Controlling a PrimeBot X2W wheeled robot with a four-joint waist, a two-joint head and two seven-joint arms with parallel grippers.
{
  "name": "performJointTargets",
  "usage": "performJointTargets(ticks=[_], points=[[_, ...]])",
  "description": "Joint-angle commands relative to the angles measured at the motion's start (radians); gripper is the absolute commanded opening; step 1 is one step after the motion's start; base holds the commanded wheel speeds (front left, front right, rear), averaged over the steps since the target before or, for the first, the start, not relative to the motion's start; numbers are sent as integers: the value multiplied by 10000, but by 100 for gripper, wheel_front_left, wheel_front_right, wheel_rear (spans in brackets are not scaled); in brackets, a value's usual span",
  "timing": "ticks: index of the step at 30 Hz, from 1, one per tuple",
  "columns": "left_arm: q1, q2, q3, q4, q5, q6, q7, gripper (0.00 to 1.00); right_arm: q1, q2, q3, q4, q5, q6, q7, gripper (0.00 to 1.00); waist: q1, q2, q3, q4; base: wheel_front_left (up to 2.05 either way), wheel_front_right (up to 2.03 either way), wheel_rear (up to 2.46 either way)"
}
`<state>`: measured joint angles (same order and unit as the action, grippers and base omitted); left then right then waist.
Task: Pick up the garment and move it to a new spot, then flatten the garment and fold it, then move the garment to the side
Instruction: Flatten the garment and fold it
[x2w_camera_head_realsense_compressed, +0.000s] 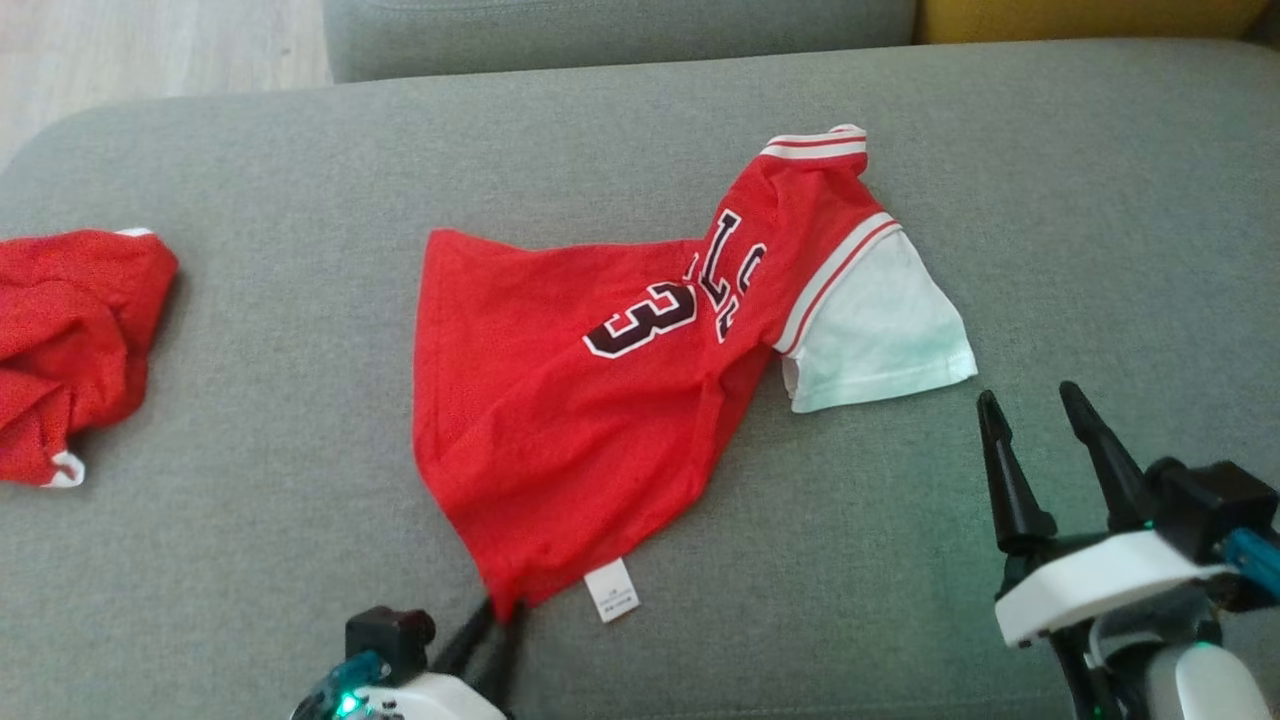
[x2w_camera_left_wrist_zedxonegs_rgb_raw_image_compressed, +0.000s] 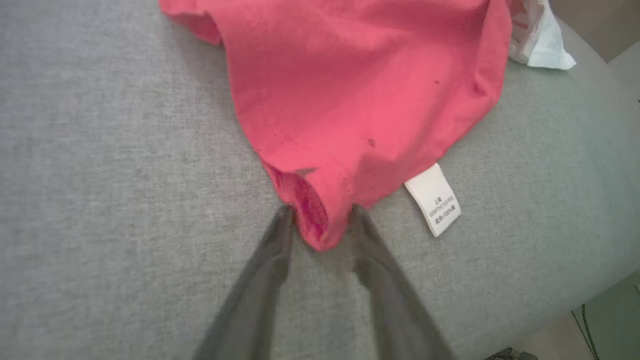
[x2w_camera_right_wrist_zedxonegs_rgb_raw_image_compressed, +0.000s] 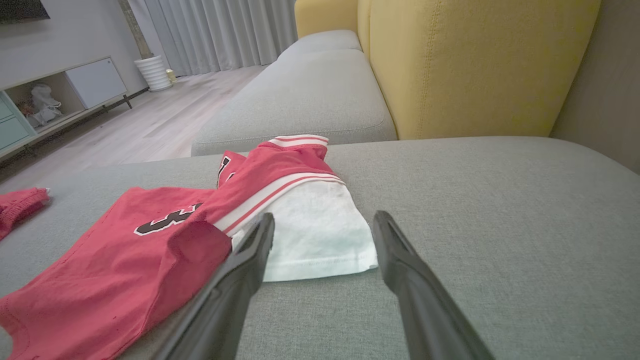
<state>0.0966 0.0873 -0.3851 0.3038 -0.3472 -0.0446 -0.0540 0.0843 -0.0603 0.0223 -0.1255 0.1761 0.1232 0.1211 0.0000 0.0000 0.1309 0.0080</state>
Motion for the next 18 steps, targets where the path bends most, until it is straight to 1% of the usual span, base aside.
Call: performJointTargets(ticks=[1,4,8,11,18], points=[[-444,-89,174,-40,-43,-57,-58,0,-597,-31,149,-215,46,75,-5,100,0,0,57,-54,0,0,0],[-565,-92,153,67,-20,-75,-181,0,-695,-43,50,-11,24,75,-16,100,0,0,114,-53,0,0,0],[-803,-79,147,225,53,-39,-420,0,-962,-66,-29,699,95,75,-94,100,0,0,245,0,0,0,0],[-1000,-75,151,277,68,-23,-532,0,-1489,-274,-142,1554,87,75,-169,100,0,0,402,70,0,0,0],[-1598,-101,83,373,27,-140,-748,0,-3402,-787,-153,4266,29,75,-128,100,0,0,1067,251,0,0,0]])
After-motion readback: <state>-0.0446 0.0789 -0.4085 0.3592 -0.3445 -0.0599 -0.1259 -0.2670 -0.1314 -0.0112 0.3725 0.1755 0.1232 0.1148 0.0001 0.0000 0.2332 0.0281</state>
